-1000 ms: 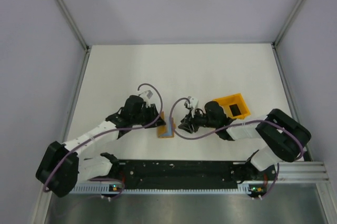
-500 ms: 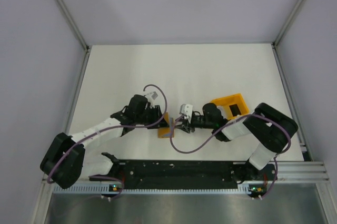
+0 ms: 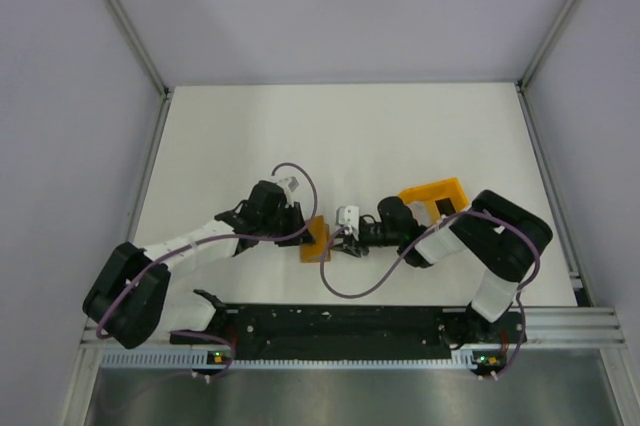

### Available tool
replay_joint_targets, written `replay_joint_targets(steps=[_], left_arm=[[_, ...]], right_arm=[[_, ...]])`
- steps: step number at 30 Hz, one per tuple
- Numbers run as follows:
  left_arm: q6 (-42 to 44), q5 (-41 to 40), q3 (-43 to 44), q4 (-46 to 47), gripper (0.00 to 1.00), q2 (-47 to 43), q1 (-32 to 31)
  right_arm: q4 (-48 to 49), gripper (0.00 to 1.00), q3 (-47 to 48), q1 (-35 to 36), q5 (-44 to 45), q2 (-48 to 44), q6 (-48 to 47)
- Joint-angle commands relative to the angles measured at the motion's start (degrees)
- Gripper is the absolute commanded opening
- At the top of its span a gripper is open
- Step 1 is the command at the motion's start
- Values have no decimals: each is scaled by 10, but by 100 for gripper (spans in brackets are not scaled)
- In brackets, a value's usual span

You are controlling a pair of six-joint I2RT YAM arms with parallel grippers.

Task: Put the credit cards into the card holder
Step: Close the card holder at the center of the board.

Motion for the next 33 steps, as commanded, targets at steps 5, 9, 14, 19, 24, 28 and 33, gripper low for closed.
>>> replay_joint_targets(steps=[5, 9, 14, 19, 24, 28, 33], left_arm=[[8, -13, -2, 20, 15, 10, -2], [9, -15, -4, 16, 13, 10, -2], [18, -28, -1, 0, 10, 11, -1], [28, -56, 0, -23, 6, 6, -1], [37, -61, 7, -32, 6, 8, -1], [37, -61, 4, -27, 6, 15, -1], [37, -62, 0, -19, 5, 25, -1]], right_arm=[[-30, 35, 54, 14, -8, 24, -46], [-57, 36, 75, 14, -8, 33, -55], [-151, 41, 93, 13, -17, 15, -104], [-169, 47, 92, 14, -11, 6, -131], [-190, 48, 119, 8, -39, 25, -134], [-261, 42, 163, 6, -88, 57, -151], [-277, 22, 172, 6, -99, 62, -146]])
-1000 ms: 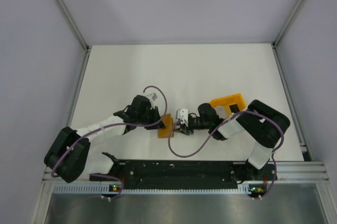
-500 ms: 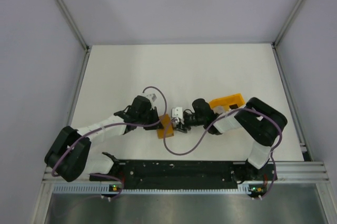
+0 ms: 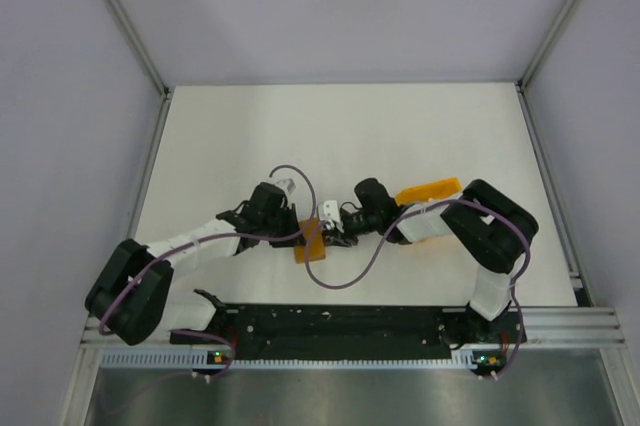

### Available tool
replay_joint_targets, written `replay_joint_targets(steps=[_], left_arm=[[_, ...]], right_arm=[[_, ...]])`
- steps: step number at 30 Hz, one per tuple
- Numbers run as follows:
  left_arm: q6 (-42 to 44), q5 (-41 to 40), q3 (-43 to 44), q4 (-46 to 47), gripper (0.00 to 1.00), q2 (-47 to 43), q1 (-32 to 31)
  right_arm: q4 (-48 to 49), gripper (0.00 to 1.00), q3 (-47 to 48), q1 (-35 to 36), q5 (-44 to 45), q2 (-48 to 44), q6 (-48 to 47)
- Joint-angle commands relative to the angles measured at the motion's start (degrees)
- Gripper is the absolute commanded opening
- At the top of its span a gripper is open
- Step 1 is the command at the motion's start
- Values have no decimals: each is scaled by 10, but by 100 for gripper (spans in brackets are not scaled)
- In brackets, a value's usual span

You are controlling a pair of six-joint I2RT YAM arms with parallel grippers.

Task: Put the credit cards into the card holder
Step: Close the card holder at the center of the board.

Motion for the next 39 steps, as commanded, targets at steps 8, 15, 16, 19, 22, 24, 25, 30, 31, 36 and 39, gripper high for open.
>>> replay_joint_targets(steps=[8, 15, 16, 19, 22, 24, 25, 30, 31, 36, 39], left_arm=[[-3, -30, -3, 11, 5, 29, -3], [-24, -59, -4, 11, 5, 53, -2], [-25, -59, -3, 13, 5, 58, -2], [-33, -63, -1, 20, 5, 68, -2], [-37, -70, 2, 22, 4, 83, -2], [-40, -73, 6, 21, 3, 87, -2], [-40, -72, 6, 20, 3, 85, -2], [-35, -67, 4, 16, 3, 73, -2], [-32, -65, 4, 17, 3, 73, -2], [-31, -59, 7, 15, 3, 68, -2], [-29, -55, 7, 17, 3, 65, -2]], right_arm=[[179, 6, -110, 2, 50, -36, 92], [444, 1, -198, 3, 49, -38, 213], [473, 1, -206, 3, 49, -38, 224], [571, 2, -242, 3, 64, -35, 252], [585, 3, -249, 3, 56, -34, 269], [553, 18, -242, 5, 63, -35, 269], [540, 27, -241, 4, 74, -36, 271], [443, 71, -224, 5, 131, -47, 220], [399, 71, -215, 4, 148, -52, 209], [308, 65, -188, 4, 160, -50, 178], [333, 66, -192, 6, 141, -31, 182]])
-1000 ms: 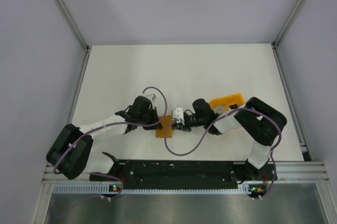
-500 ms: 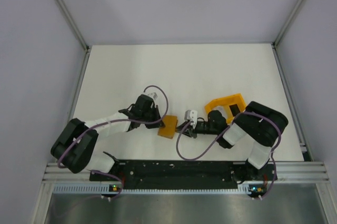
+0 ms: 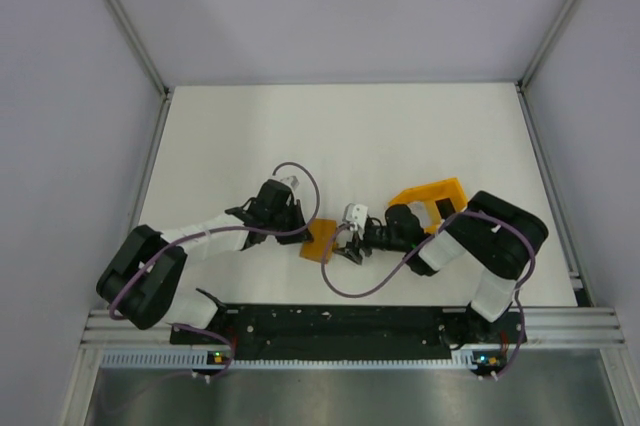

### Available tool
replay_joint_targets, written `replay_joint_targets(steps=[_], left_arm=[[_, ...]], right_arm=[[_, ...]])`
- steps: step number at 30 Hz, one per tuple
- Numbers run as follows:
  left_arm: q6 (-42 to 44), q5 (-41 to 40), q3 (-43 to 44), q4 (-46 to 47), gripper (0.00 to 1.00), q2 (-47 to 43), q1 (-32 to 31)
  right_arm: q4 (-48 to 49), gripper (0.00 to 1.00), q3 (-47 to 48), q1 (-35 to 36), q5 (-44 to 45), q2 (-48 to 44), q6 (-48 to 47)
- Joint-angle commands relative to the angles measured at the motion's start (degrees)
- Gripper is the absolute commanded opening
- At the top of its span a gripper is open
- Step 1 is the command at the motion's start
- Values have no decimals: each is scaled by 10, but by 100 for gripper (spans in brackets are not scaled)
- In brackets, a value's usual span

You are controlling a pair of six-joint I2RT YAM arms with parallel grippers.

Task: Put the credit cards into the card holder
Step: Close the card holder at the center of the board.

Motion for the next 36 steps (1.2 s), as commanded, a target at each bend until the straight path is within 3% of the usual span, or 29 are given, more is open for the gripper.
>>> replay_joint_targets(steps=[1, 12, 24, 26, 29, 31, 33, 35, 36], left_arm=[[23, -50, -9, -32, 3, 7, 1], [27, -37, -9, -22, 2, 7, 2], [31, -31, -12, -14, 2, 6, 1], [32, -29, -12, -14, 1, 7, 2], [32, -28, -12, -15, 1, 5, 2], [33, -30, -12, -16, 1, 5, 2], [32, -33, -12, -18, 1, 3, 2], [30, -39, -13, -19, 1, 3, 2], [25, -43, -12, -19, 1, 3, 2]], right_arm=[[-15, 66, 15, 10, -13, 10, -23], [-53, 66, 48, 24, -10, 35, -41], [-129, 52, 83, 23, -13, 71, -42], [-147, 41, 93, 24, -20, 77, -42], [-162, 40, 100, 24, -15, 84, -39], [-166, 32, 99, 24, -8, 81, -40], [-167, 31, 94, 23, 14, 71, -41], [-157, 13, 83, 23, 21, 56, -49], [-143, 12, 76, 24, 27, 50, -50]])
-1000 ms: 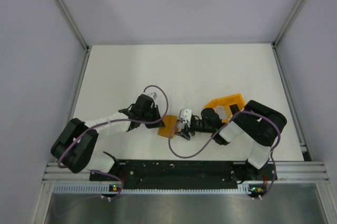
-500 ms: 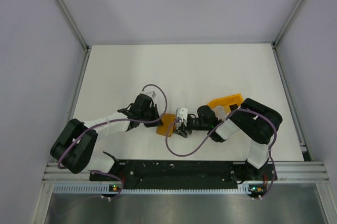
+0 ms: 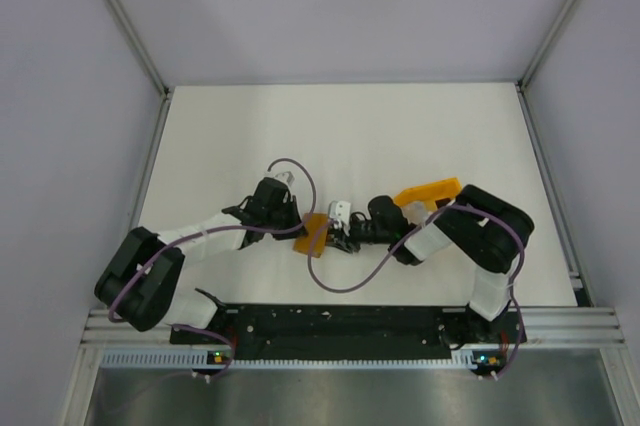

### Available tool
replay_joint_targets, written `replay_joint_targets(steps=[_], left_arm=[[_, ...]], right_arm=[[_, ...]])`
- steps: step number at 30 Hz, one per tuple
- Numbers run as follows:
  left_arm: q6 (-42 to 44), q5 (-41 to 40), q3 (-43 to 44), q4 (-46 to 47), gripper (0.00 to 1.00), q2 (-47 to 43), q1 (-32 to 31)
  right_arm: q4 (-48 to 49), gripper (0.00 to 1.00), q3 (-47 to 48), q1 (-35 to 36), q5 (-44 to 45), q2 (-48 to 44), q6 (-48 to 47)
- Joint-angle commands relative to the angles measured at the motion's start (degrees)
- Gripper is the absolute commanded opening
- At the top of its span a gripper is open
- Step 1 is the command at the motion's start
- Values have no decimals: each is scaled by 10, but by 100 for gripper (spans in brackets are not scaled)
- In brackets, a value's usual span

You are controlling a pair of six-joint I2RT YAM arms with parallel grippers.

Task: Put the credit cards into the card holder
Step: Close the card holder at the center of the board.

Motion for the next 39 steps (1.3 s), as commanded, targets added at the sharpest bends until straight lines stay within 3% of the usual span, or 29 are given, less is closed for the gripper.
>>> replay_joint_targets(steps=[1, 2, 10, 16, 21, 27, 32, 36, 39], left_arm=[[-3, -16, -12, -25, 1, 13, -8], [-8, -23, -12, -28, 1, 14, -7], [-48, -64, -8, -43, 0, 28, -6], [-48, -58, -11, -34, 0, 37, -7], [-48, -52, -16, -25, 0, 38, -8], [-42, -38, -17, -16, 0, 36, -7], [-37, -30, -17, -14, 0, 35, -7], [-37, -32, -17, -14, 0, 36, -7], [-39, -38, -15, -15, 0, 37, -8]], right_arm=[[-36, 7, -21, 9, 57, -5, -13], [-10, 3, -34, 9, 56, -11, -13], [185, 1, -114, 9, 36, -33, 2], [237, 0, -119, 9, 9, -21, 29], [177, 0, -101, 9, -6, -28, 24], [33, 12, -44, 8, -10, -33, 24], [-11, 20, -24, 3, -47, -29, 29], [-39, 0, -14, -9, -97, -28, 42], [-40, 0, -18, -11, -111, -28, 46]])
